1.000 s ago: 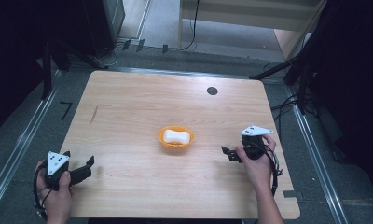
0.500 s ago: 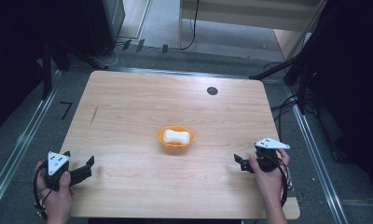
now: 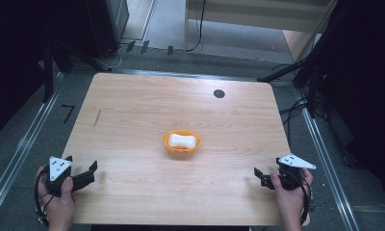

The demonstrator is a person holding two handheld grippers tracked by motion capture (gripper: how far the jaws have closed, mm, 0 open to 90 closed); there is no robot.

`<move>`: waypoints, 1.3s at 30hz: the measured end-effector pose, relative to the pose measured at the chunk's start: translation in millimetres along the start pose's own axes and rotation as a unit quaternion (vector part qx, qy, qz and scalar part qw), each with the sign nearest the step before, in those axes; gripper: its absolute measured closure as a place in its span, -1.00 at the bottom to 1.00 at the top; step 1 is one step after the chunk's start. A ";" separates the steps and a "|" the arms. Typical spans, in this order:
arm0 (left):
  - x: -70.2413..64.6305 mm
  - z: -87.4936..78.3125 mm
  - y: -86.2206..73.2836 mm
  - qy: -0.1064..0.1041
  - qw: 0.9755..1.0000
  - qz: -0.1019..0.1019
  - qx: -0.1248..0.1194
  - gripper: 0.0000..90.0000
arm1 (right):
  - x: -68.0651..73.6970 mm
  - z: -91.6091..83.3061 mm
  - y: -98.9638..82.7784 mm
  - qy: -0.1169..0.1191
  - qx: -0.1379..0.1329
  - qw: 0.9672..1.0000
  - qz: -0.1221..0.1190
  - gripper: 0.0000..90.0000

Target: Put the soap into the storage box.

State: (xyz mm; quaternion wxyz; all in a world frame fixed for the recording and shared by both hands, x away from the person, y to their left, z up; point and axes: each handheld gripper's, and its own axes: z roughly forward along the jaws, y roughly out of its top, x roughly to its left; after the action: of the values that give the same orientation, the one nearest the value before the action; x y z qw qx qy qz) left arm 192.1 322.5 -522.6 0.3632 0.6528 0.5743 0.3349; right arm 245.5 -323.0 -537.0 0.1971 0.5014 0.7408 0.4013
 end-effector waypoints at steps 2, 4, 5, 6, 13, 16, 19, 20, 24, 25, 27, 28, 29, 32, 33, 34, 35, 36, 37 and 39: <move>0.1 0.1 0.1 0.000 1.000 0.000 0.000 -0.69 | -3.1 -4.7 -3.6 -0.003 -0.003 1.000 0.005 -1.00; 0.0 0.0 0.0 0.001 1.000 0.000 0.000 -0.69 | -4.5 -6.9 -5.3 -0.004 -0.004 1.000 0.007 -1.00; -0.1 0.0 0.0 0.001 1.000 0.001 0.000 -0.69 | -6.8 -11.2 -7.8 -0.008 -0.004 1.000 0.010 -1.00; -0.1 0.0 0.0 0.001 1.000 0.000 0.000 -0.69 | -7.6 -12.9 -8.7 -0.010 -0.004 1.000 0.010 -1.00; -0.1 -0.3 -0.2 0.002 1.000 0.001 -0.002 -0.69 | -14.3 -26.6 -22.0 -0.017 -0.010 1.000 0.018 -1.00; 0.0 -0.2 -0.2 0.001 1.000 0.000 -0.002 -0.69 | -15.7 -30.1 -25.5 -0.020 -0.011 1.000 0.019 -1.00; -0.1 -0.1 -0.2 0.001 1.000 0.000 -0.002 -0.69 | -18.1 -36.5 -31.8 -0.023 -0.012 0.999 0.024 -1.00; 0.0 -0.1 -0.2 0.001 1.000 0.000 -0.002 -0.69 | -20.0 -40.4 -35.1 -0.025 -0.016 0.999 0.025 -1.00; -0.3 -0.2 -0.2 0.001 1.000 0.001 -0.002 -0.69 | -24.2 -48.7 -41.4 -0.027 -0.023 0.999 0.033 -1.00; -0.3 -0.2 -0.2 0.001 1.000 0.001 -0.002 -0.69 | -25.1 -50.1 -42.6 -0.026 -0.023 0.999 0.033 -1.00; -0.3 -0.2 -0.2 0.001 1.000 0.002 -0.002 -0.69 | -26.9 -53.3 -45.9 -0.026 -0.026 0.999 0.037 -1.00; -0.3 -0.2 -0.2 0.001 1.000 0.002 -0.002 -0.69 | -26.9 -53.3 -45.9 -0.026 -0.026 0.999 0.037 -1.00; -0.3 -0.3 -0.1 0.001 1.000 0.002 -0.001 -0.69 | -28.6 -56.6 -49.6 -0.024 -0.032 0.999 0.037 -1.00; -0.6 -0.2 0.0 0.003 1.000 0.004 0.000 -0.69 | -30.9 -60.7 -54.5 -0.022 -0.047 0.997 0.049 -1.00; -0.6 -0.2 0.0 0.003 1.000 0.004 0.000 -0.69 | -30.9 -60.7 -54.5 -0.022 -0.047 0.997 0.049 -1.00; -0.7 -0.1 0.0 0.003 1.000 0.006 0.001 -0.69 | -33.3 -61.7 -56.9 -0.021 -0.052 0.996 0.062 -1.00; -0.7 -0.1 0.0 0.003 1.000 0.006 0.001 -0.69 | -33.3 -61.7 -56.9 -0.021 -0.052 0.996 0.062 -1.00; -0.8 -0.1 0.0 0.002 1.000 0.007 0.001 -0.69 | -34.6 -61.4 -57.0 -0.018 -0.055 0.996 0.064 -1.00; -1.2 0.0 0.0 0.002 1.000 0.008 0.001 -0.69 | -37.1 -62.0 -56.7 -0.019 -0.062 0.995 0.070 -1.00; -1.3 -0.1 0.0 0.002 1.000 0.008 0.001 -0.69 | -38.1 -62.0 -57.1 -0.017 -0.066 0.995 0.073 -1.00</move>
State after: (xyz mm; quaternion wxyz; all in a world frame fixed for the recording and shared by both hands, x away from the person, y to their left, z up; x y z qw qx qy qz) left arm 191.9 321.2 -522.6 0.3589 0.6571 0.5698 0.3388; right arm 185.1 -391.9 -549.3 0.2127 0.5466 0.6706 0.4542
